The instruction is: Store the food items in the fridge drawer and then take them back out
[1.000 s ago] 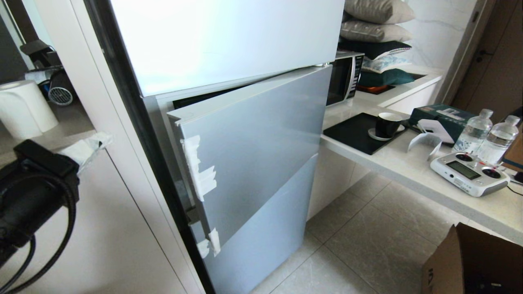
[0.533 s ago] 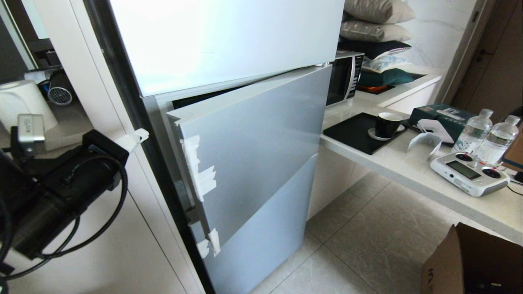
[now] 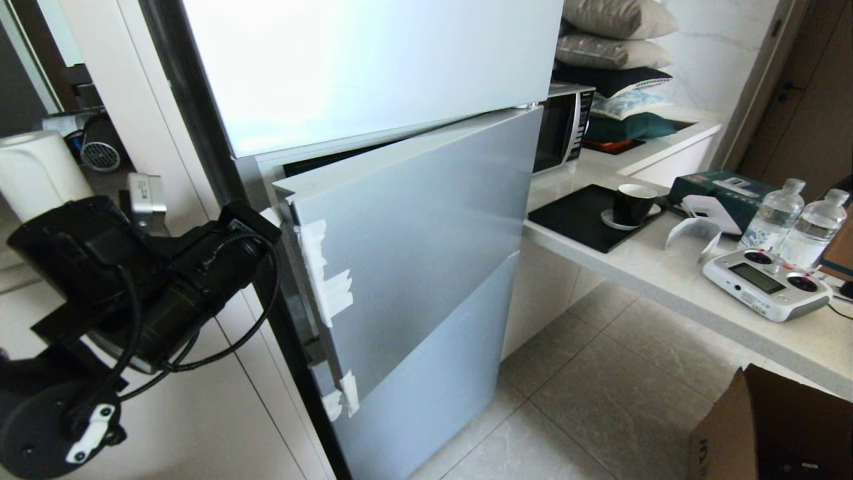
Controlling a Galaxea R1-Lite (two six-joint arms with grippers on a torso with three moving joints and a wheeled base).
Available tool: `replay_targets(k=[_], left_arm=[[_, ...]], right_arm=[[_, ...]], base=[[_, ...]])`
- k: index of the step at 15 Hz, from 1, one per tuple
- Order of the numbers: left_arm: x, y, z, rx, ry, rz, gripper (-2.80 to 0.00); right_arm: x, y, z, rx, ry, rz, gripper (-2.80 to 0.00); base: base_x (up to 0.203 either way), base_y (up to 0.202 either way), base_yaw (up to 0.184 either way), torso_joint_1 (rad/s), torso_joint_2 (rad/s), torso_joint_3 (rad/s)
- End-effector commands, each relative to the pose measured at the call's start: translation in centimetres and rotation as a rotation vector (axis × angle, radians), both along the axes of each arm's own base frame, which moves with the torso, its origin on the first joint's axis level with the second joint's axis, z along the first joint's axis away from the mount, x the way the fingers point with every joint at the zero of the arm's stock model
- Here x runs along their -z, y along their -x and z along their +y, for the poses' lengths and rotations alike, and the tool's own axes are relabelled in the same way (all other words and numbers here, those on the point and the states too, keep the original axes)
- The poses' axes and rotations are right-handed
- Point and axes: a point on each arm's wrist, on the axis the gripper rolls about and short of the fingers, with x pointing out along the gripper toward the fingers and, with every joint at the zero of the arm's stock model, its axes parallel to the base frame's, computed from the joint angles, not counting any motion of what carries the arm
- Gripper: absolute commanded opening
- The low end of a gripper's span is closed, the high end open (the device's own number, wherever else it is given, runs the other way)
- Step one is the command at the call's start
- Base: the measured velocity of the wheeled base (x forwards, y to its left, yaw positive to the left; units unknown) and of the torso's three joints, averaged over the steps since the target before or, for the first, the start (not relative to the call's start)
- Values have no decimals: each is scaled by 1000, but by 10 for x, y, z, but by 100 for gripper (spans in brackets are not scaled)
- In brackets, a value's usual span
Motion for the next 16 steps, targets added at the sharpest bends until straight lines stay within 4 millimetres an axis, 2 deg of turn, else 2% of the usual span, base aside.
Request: replay_targets(k=[1,2,4,6,7,10,13,16], left_arm=[[7,3,-18,63,-12,22,-280],[6,12,-29,114,-12,19,-280],[2,44,-45,226,-5,11,-280],[17,73,-44,307,-28,63,-280],[22,77,-39,304,-35,83,-280],[20,66,-1,136,-27,68,-280],[-10,96,23,67,-65,-101,-280],[-33,137,45,-59,-284,-231,-280]], right_arm=[[0,0,0,0,0,-1,-280],[0,0,0,0,0,1,-280],[0,0,0,-1,0,0,-280],[0,0,0,-1,0,1,-280],[0,0,0,-1,0,0,-280],[0,0,0,-1,0,1,-280],[0,0,0,-1,0,0,-280],[0,0,0,-1,0,-1,-280]], base=[[0,0,0,0,0,0],[0,0,0,0,0,0],[0,0,0,0,0,0],[0,0,0,0,0,0],[0,0,0,0,0,0],[0,0,0,0,0,0],[0,0,0,0,0,0],[0,0,0,0,0,0]])
